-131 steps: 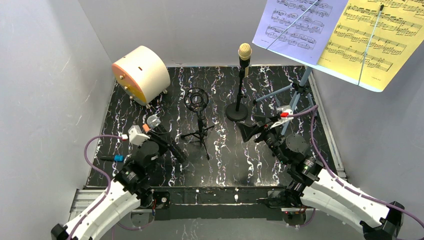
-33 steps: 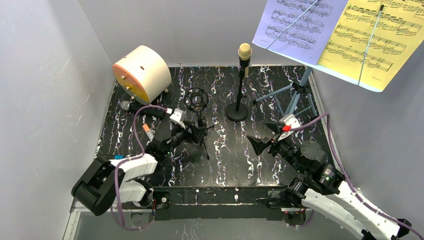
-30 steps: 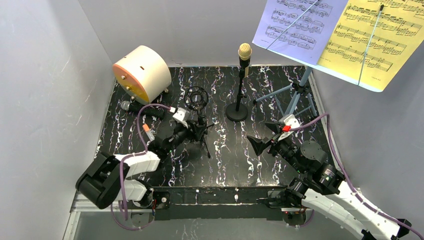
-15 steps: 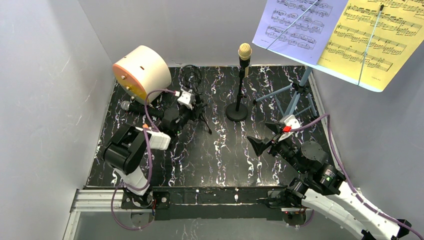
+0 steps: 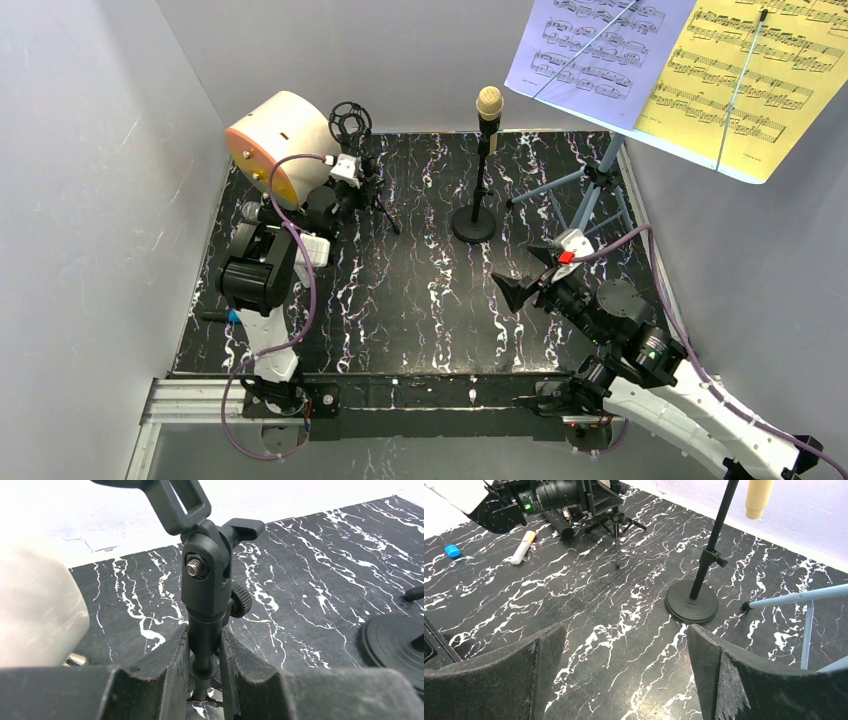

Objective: Pack up the instrument practice props
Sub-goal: Move the microphone stand to the center of the board.

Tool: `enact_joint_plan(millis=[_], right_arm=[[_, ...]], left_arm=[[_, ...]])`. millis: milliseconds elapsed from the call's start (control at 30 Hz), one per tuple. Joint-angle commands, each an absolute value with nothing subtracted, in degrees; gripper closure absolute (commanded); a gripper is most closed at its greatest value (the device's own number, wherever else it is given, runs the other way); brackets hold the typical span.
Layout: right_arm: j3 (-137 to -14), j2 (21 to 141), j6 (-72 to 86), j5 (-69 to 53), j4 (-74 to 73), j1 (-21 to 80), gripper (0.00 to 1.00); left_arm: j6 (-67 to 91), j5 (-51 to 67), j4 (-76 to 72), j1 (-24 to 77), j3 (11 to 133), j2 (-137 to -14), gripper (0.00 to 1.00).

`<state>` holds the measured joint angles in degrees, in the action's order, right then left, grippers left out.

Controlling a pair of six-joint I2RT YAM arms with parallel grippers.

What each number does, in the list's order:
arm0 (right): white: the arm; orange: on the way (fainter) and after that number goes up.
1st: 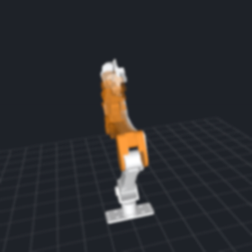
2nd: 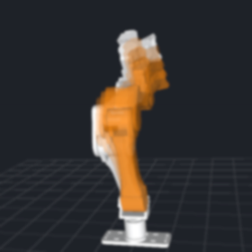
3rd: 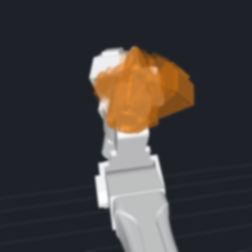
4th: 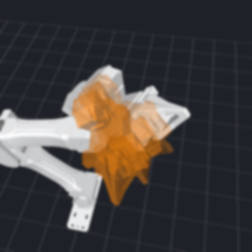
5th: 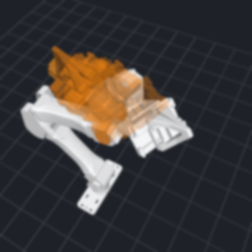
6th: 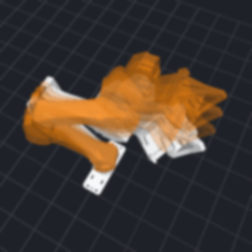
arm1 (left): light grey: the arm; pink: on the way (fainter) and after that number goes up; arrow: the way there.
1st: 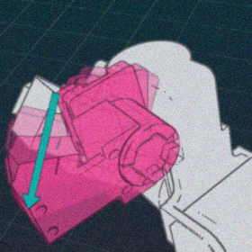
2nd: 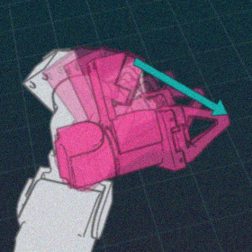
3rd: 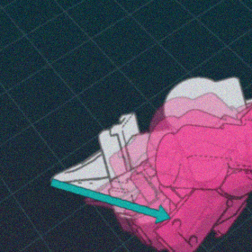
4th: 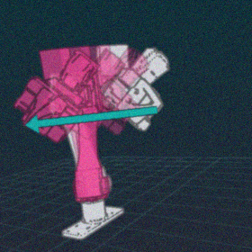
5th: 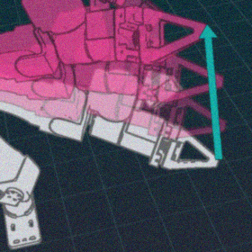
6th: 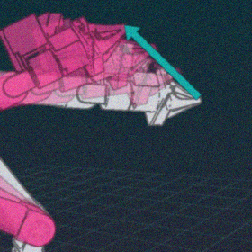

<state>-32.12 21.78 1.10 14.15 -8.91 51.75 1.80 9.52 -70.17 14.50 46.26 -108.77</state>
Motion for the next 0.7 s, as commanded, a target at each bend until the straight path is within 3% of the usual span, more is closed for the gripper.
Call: enact_joint_plan(millis=[0,133,300,533,667], right_arm=[[-32.29,23.11,0.48,13.64,-5.89,51.67,0.01],[-31.77,24.47,1.20,13.61,-4.75,51.68,0.01],[-31.60,27.13,2.67,13.62,-2.57,51.68,0.01],[-31.75,34.29,2.94,17.60,4.98,51.60,0.01],[-31.40,40.50,2.20,25.76,12.49,51.68,0.01]], left_arm=[[-1.64,10.08,-68.71,13.11,47.99,-109.29,0.89],[-2.31,12.20,-67.38,13.04,49.41,-109.79,0.77],[1.31,13.09,-66.97,13.01,47.79,-107.08,0.44],[6.78,11.02,-66.60,13.19,41.19,-97.60,0.28],[12.90,10.61,-61.58,13.24,36.74,-89.41,0.24]])
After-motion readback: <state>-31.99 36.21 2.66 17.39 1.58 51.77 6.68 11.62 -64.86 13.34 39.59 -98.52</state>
